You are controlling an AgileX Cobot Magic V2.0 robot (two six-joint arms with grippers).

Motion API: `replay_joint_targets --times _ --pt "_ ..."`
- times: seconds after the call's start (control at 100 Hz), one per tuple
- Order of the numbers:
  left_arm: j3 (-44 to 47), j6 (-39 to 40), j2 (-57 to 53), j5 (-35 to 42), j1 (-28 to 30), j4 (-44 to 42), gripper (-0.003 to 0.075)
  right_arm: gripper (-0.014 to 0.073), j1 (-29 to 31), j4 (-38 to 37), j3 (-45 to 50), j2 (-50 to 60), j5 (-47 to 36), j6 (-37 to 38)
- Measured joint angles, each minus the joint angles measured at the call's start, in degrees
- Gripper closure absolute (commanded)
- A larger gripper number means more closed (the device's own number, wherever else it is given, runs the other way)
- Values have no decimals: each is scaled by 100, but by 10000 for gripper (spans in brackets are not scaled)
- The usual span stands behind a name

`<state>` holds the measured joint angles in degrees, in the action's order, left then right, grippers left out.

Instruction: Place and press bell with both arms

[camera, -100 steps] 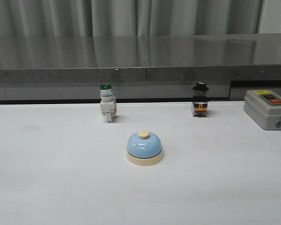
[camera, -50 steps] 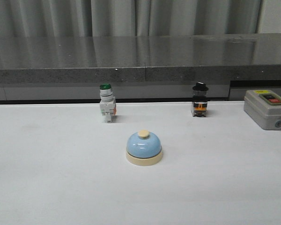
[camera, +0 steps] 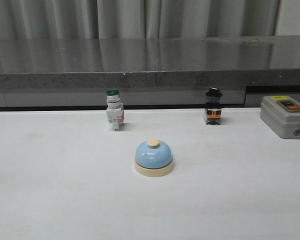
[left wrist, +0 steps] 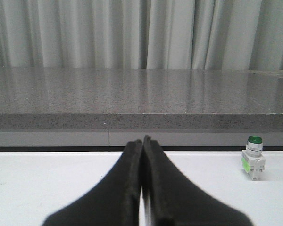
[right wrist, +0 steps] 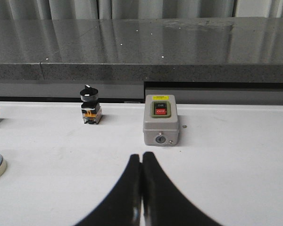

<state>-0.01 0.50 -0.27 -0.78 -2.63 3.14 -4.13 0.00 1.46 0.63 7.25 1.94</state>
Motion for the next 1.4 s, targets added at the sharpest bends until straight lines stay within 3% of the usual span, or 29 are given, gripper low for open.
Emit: replay_joint_targets --times 0.4,0.59,0.73,0.92,1.2,1.4 --pt "0 0 0 0 0 9 741 654 0 0 0 0 -25 0" --pt "0 0 0 0 0 9 741 654 0 0 0 0 -459 0" --pt "0 0 0 0 0 9 741 654 0 0 -355 -27 -313 0" --pt "0 0 0 4 0 9 741 654 0 0 -1608 -805 563 0" --pt "0 0 0 4 0 9 741 654 0 0 -3772 -2574 2504 0" --pt "0 0 0 4 0 9 741 654 0 66 -4796 -3640 3519 0"
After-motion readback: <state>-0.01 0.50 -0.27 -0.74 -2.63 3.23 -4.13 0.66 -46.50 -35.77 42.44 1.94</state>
